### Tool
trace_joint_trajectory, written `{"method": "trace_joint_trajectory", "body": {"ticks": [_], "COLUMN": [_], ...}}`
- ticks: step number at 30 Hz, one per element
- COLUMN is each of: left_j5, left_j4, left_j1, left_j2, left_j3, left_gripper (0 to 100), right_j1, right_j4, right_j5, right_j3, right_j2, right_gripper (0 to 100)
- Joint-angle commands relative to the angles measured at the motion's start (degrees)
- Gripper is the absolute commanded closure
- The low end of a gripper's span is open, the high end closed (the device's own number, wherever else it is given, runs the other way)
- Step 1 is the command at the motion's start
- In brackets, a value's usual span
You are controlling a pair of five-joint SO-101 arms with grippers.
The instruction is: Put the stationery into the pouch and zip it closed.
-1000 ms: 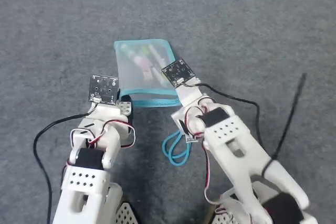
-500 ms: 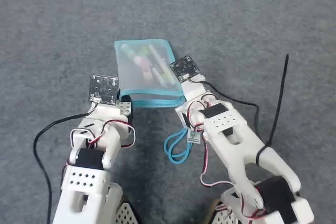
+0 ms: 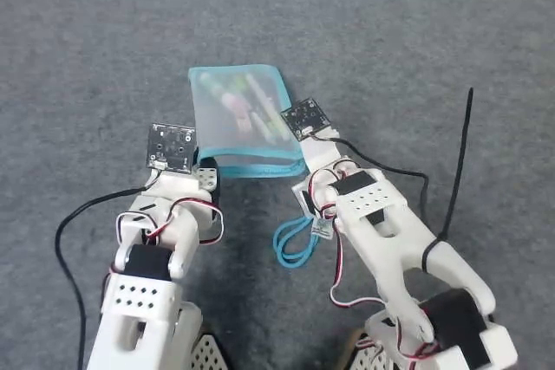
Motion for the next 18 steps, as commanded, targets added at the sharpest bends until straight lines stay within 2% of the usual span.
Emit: {"method": "trace_joint_trajectory", "body": {"ticks": [1,10,12,16,18], "left_j5": [-0.62,-0.62,-0.62,-0.53,-0.44], "left_j4": [-2.37,-2.37,-2.37,-2.37,-2.37], "left_j1": [0.09,0.09,0.09,0.09,0.09], "left_j2": [0.09,0.09,0.09,0.18,0.18], "left_j3": [-0.84,-0.84,-0.84,-0.75,-0.75], "left_gripper": [99,99,99,99,99], "right_j1": [-0.75,-1.63,-1.8,-1.71,-1.71], "right_j4": [1.27,0.66,0.66,0.66,1.27], "right_j5": [-0.62,-0.7,-0.7,-0.26,0.26], "right_j3": [-0.35,-0.26,-0.26,-0.26,-0.26], "right_j2": [-0.31,-0.22,-0.22,-0.22,-0.57], "right_gripper": [78.5,79.4,83.9,99.8,97.2]}}
